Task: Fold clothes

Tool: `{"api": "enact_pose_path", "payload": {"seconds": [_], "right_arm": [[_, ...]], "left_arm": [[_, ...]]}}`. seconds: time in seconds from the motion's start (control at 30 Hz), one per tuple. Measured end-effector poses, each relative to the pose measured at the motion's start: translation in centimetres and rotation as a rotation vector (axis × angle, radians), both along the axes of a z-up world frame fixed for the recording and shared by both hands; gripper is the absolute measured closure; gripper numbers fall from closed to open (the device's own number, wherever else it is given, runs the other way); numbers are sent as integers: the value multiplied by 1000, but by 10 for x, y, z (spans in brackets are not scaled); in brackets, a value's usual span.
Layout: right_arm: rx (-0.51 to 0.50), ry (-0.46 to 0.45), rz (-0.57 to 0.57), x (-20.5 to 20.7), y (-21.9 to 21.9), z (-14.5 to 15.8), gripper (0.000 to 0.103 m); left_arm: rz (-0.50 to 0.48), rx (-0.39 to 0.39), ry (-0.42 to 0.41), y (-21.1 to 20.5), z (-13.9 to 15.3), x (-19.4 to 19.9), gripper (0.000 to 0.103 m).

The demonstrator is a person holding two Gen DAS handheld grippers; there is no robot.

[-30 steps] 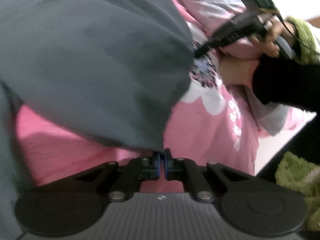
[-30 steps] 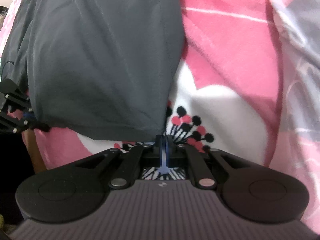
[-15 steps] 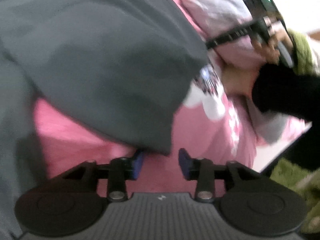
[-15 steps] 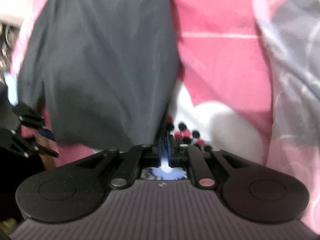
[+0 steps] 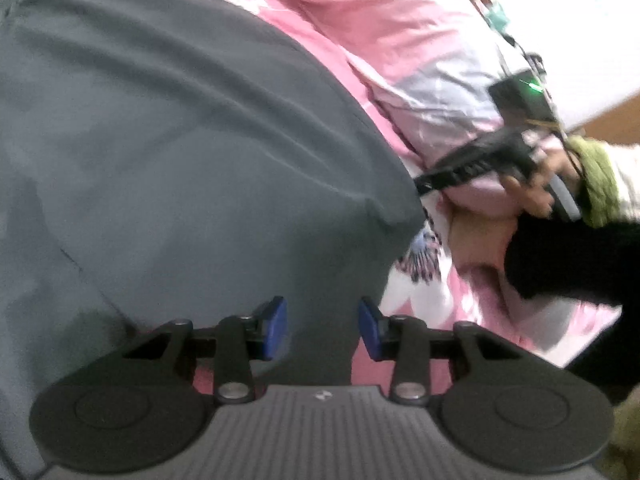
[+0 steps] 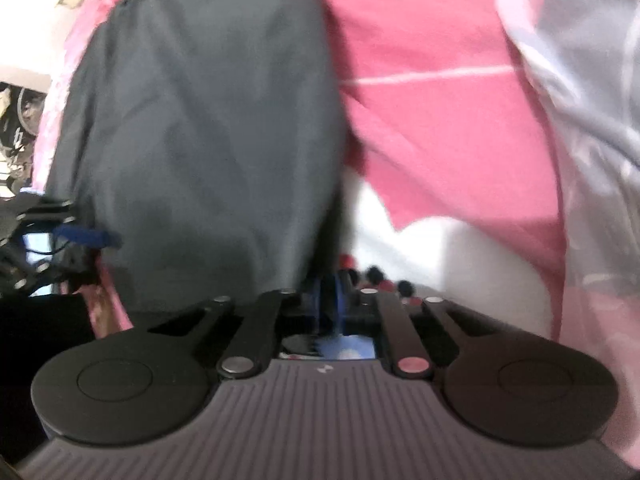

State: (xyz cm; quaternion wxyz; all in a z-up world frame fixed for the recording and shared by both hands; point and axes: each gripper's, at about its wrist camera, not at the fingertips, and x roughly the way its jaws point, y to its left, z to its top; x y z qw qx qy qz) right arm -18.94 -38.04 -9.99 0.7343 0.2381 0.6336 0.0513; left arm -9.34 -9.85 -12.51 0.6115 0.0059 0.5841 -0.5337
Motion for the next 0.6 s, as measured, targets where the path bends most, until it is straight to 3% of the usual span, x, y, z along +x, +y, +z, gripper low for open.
{"api": "enact_pose_path", "payload": {"seconds": [0.17, 0.5, 0.6], "right_arm": [[6, -84, 27, 2, 15, 23, 101], [-61, -182, 217, 63, 88, -1, 101], [-75, -222, 255, 67, 105, 4, 99]], "left_arm": [[85, -36, 71, -6, -12, 9, 65], [140, -133, 157, -21, -20, 23, 63], [119, -156, 142, -25, -14, 22, 60]]}}
